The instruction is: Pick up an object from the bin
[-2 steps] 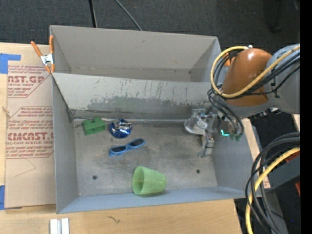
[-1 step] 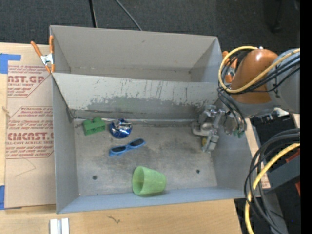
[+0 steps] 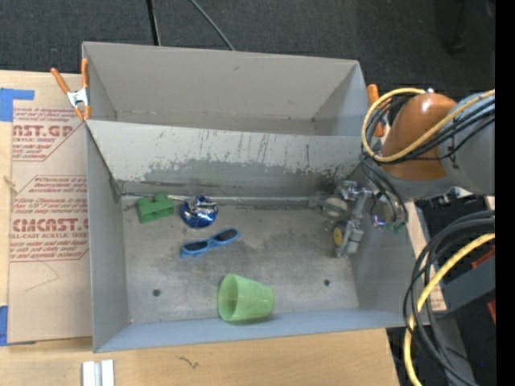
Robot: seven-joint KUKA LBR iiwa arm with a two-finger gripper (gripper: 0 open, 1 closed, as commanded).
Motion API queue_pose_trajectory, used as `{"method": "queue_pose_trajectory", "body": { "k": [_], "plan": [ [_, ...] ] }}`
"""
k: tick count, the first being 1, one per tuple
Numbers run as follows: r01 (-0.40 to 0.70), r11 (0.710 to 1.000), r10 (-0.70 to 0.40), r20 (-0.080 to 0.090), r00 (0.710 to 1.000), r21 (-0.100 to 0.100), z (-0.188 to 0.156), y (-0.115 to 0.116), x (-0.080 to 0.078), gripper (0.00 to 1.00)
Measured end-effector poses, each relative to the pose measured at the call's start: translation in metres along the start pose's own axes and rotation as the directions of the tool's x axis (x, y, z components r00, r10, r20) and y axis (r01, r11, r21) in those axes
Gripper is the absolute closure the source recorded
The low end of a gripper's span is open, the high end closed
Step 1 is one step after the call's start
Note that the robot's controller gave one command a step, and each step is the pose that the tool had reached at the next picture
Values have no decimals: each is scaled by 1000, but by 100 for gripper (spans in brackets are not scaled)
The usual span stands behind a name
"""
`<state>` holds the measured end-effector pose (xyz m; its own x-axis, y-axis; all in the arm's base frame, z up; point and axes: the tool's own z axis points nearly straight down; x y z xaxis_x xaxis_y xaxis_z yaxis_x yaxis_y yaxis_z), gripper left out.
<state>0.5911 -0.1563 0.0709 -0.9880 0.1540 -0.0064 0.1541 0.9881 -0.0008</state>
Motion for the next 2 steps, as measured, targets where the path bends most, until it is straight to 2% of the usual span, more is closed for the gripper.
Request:
{"method": "queue_pose_trajectory", "body": {
  "k": [1, 2],
  "plan": [
    [3, 1000, -3, -1, 1000, -2, -3, 2, -1, 100],
    [244, 970, -244, 4, 970, 1, -163, 20, 7, 100]
  ]
}}
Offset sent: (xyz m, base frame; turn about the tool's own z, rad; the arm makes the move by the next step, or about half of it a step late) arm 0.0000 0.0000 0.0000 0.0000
